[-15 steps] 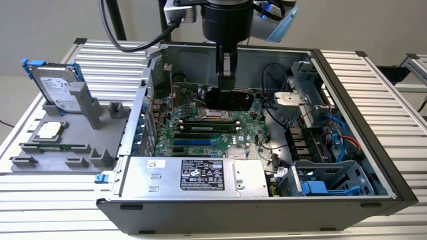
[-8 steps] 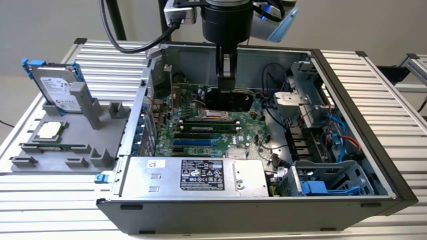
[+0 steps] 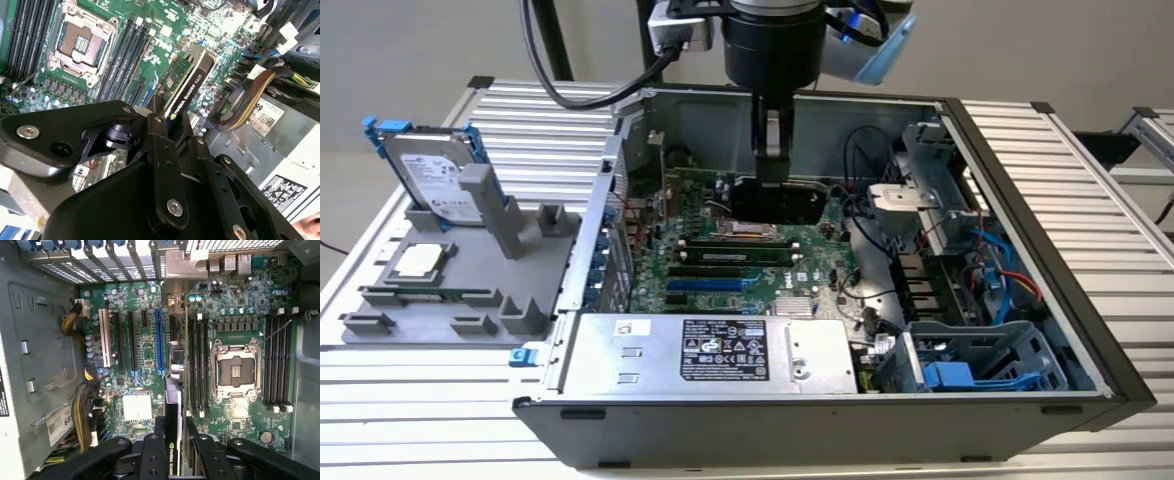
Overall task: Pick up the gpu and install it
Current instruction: 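Insert the gpu into the slot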
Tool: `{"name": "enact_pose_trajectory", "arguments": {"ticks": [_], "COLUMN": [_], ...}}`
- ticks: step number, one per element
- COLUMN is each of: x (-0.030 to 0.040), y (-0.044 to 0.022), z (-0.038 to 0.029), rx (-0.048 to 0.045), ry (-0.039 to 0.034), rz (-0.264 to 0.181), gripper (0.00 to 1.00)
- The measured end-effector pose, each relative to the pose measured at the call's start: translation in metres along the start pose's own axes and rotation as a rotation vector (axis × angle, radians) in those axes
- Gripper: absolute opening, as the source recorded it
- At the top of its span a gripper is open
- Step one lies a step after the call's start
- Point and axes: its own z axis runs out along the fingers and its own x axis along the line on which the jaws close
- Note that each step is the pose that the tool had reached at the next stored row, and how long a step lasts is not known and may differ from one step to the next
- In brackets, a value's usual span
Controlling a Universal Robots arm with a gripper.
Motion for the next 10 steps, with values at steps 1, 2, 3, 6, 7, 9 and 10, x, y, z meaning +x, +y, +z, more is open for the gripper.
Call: {"name": "enact_pose_trajectory", "arguments": {"ticks": [1,2,3,6,7,9,10], "x": [0.0000,0.0000,0.0000,-0.0001,0.0000,-0.0001,-0.0001], "y": [0.0000,0.0001,0.0001,0.0002,0.0003,0.0004,0.0004], "z": [0.0004,0.0007,0.0011,0.0022,0.0025,0.0033,0.0037], "rx": [0.0001,0.0001,0.0001,0.0001,0.0001,0.0002,0.0002], "ry": [0.0002,0.0004,0.0006,0.0013,0.0016,0.0020,0.0023], "rz": [0.000,0.000,0.000,0.000,0.000,0.000,0.000], "gripper": [0.00,0.00,0.00,0.00,0.00,0.00,0.00]}}
